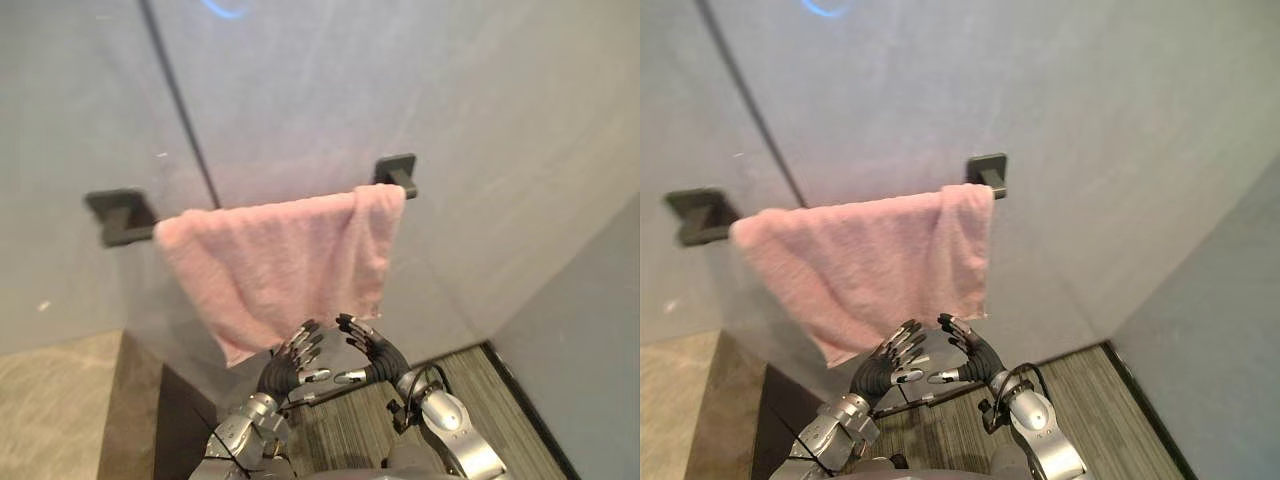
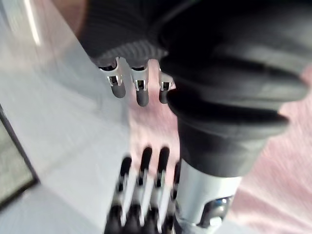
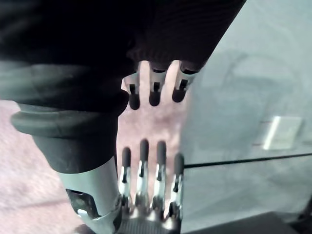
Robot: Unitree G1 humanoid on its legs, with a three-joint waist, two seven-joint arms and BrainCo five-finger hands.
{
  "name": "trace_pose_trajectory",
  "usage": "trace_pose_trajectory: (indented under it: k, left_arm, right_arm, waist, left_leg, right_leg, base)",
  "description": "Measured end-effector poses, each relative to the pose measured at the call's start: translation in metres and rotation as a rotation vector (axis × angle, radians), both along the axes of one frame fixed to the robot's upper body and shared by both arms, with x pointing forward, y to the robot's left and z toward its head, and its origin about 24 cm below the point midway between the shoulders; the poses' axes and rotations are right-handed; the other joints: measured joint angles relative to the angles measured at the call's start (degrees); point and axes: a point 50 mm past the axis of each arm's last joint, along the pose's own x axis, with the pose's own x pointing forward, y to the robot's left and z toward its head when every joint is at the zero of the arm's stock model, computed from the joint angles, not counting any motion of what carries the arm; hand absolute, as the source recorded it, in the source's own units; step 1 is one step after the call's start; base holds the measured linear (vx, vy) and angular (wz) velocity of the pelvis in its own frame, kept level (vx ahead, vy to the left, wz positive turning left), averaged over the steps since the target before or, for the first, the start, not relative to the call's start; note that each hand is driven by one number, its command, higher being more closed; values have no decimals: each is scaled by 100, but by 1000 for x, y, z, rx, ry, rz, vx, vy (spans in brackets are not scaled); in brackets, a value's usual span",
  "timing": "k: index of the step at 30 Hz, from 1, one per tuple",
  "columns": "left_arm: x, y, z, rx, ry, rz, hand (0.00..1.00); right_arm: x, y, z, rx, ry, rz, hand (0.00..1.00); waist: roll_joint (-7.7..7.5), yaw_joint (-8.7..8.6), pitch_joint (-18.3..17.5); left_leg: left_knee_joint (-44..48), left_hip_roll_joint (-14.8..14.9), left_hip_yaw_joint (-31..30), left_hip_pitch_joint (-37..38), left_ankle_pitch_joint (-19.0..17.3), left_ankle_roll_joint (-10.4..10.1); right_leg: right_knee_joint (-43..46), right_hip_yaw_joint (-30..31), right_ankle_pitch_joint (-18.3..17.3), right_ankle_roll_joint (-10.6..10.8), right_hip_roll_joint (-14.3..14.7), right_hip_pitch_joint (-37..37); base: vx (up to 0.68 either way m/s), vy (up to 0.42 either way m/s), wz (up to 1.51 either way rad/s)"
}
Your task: Organize washtable
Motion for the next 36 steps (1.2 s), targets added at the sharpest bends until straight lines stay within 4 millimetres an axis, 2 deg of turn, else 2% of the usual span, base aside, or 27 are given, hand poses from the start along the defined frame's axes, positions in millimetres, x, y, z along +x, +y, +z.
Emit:
trace_pose_trajectory:
  k: [1,2,4,6,7,8,9,10,11,12,13,14,16,18,21,22,23,25,26,27,28,30,32,33,34,35,36]
  left_arm:
    - [-3,10,-12,63,51,55,0]
    - [-6,18,-24,118,103,108,0]
    - [-14,28,-41,215,188,181,0]
    - [-22,31,-56,291,266,237,0]
    - [-29,28,-67,330,324,246,0]
    - [-36,30,-73,381,362,242,0]
    - [-36,31,-75,405,370,243,0]
    - [-34,40,-79,464,387,262,0]
    - [-28,47,-81,508,395,271,0]
    - [-28,49,-81,517,398,279,0]
    - [-32,54,-84,525,419,315,0]
    - [-41,57,-88,531,455,341,0]
    - [-54,58,-95,506,518,381,0]
    - [-61,52,-99,483,554,389,0]
    - [-57,48,-99,472,551,380,0]
    - [-54,48,-99,476,545,375,0]
    - [-49,46,-99,475,537,362,0]
    - [-40,37,-99,476,525,309,0]
    - [-42,39,-100,491,526,293,0]
    - [-43,40,-100,500,525,284,0]
    - [-48,39,-101,500,534,277,0]
    - [-52,45,-102,500,547,294,0]
    - [-56,51,-104,507,568,281,0]
    - [-57,51,-105,508,572,278,0]
    - [-57,53,-105,507,575,286,0]
    - [-58,55,-105,509,580,301,0]
    - [-58,53,-106,507,587,294,0]
  right_arm:
    - [-4,-8,-14,-39,53,-53,0]
    - [-7,-19,-29,-78,112,-120,0]
    - [-6,-35,-49,-153,193,-204,0]
    - [-8,-52,-62,-216,251,-292,0]
    - [-14,-65,-69,-264,281,-352,0]
    - [-20,-74,-75,-309,305,-387,0]
    - [-24,-79,-77,-330,317,-405,0]
    - [-35,-87,-86,-372,368,-441,0]
    - [-46,-96,-95,-403,428,-497,0]
    - [-51,-100,-97,-415,450,-513,0]
    - [-70,-112,-105,-445,525,-562,0]
    - [-84,-118,-110,-455,573,-592,0]
    - [-101,-122,-116,-443,640,-638,0]
    - [-111,-120,-120,-382,691,-714,0]
    - [-116,-113,-125,-323,736,-746,0]
    - [-115,-110,-126,-306,744,-748,0]
    - [-113,-112,-126,-304,742,-753,0]
    - [-105,-115,-125,-303,727,-756,0]
    - [-103,-115,-125,-308,729,-745,0]
    - [-103,-115,-125,-310,729,-742,0]
    - [-100,-119,-124,-327,722,-730,0]
    - [-92,-120,-122,-336,706,-715,0]
    - [-90,-118,-123,-340,710,-697,0]
    - [-89,-117,-123,-342,710,-686,0]
    - [-90,-115,-124,-343,719,-680,0]
    - [-95,-115,-127,-343,745,-679,0]
    - [-96,-117,-127,-349,749,-680,0]
  waist:
    - [-129,76,-142]
    - [-255,173,-226]
    - [-225,251,-153]
    - [-127,267,30]
    - [90,179,167]
    - [247,143,227]
    - [317,136,267]
    - [164,151,312]
    - [150,123,330]
    - [165,120,338]
    - [133,97,368]
    - [184,41,340]
    - [308,-73,305]
    - [425,-170,243]
    - [314,-187,153]
    - [241,-191,117]
    - [273,-189,138]
    - [341,-191,300]
    - [321,-195,322]
    - [315,-190,275]
    - [387,-133,225]
    - [411,-105,242]
    - [377,-142,218]
    - [356,-144,208]
    - [250,-124,158]
    - [193,-98,132]
    - [278,-55,67]
  left_leg:
    - [-9,-118,-122,-339,136,-23]
    - [-49,-177,-211,-632,352,-13]
    - [-303,-155,-244,-882,782,-83]
    - [-544,-91,-335,-920,1166,-170]
    - [-668,38,-536,-912,1348,-219]
    - [-807,233,-583,-920,1347,-259]
    - [-845,337,-493,-934,1226,-231]
    - [-426,501,-64,-1200,741,33]
    - [747,631,65,-1593,581,226]
    - [1215,645,44,-1664,539,217]
    - [2559,761,-25,-1547,93,44]
    - [3219,864,-155,-1164,-441,-301]
    - [3561,1036,-390,-492,-839,-747]
    - [3079,1107,-513,13,-1096,-1120]
    - [1673,795,-415,321,-1238,-1131]
    - [1242,709,-401,424,-1346,-1065]
    - [1156,689,-378,383,-1436,-1039]
    - [987,522,-239,354,-1621,-731]
    - [771,273,-170,385,-1468,-589]
    - [693,231,-92,367,-1393,-481]
    - [609,237,91,301,-1270,-289]
    - [605,249,167,223,-1193,-205]
    - [605,258,142,202,-1061,-191]
    - [605,254,151,203,-1014,-186]
    - [602,219,159,205,-893,-278]
    - [377,131,157,273,-757,-328]
    - [184,125,107,303,-690,-351]
  right_leg:
    - [-477,44,-222,152,-16,142]
    - [-1133,0,-683,273,-7,238]
    - [-1864,-95,-1072,258,83,330]
    - [-2305,-260,-1311,151,241,466]
    - [-2313,-449,-1259,89,440,541]
    - [-2240,-586,-1213,-2,682,509]
    - [-2262,-654,-1153,-100,785,497]
    - [-2384,-805,-998,-287,741,376]
    - [-2329,-985,-903,-375,653,223]
    - [-2326,-1024,-874,-386,639,208]
    - [-2360,-1053,-772,-417,625,227]
    - [-2383,-1034,-680,-451,654,242]
    - [-2380,-963,-540,-482,763,174]
    - [-2304,-917,-391,-461,838,-86]
    - [-2821,-798,235,-349,805,-329]
    - [-3040,-812,447,-303,780,-426]
    - [-3095,-811,526,-276,774,-507]
    - [-3132,-769,747,-87,630,-657]
    - [-3271,-841,870,6,382,-679]
    - [-3347,-997,878,-17,268,-682]
    - [-3170,-1405,784,-200,94,-762]
    - [-2235,-1648,638,-374,-135,-966]
    - [-730,-1485,303,-253,-256,-837]
    - [-502,-1422,248,-208,-301,-775]
    - [-431,-1274,144,-39,-364,-667]
    - [-661,-1139,145,30,-166,-647]
    - [-969,-1006,145,48,2,-560]
  base:
    - [-107,-96,53]
    - [-172,-150,51]
    - [-207,-169,20]
    - [-325,-186,26]
    - [-273,-109,52]
    - [-358,-141,51]
    - [-339,-111,44]
    - [-392,-113,52]
    - [-306,-74,54]
    - [-288,-98,39]
    - [-234,-55,9]
    - [-206,-21,-1]
    - [-162,69,-22]
    - [-177,128,-17]
    - [-273,142,-12]
    - [-227,90,-3]
    - [-303,127,-4]
    - [-394,207,-12]
    - [-477,238,-16]
    - [-424,180,-34]
    - [-276,102,-44]
    - [-232,56,-32]
    - [-172,-44,5]
    - [-129,-118,4]
    - [-122,-133,-2]
    - [-116,-118,-9]
    - [-116,-69,-22]
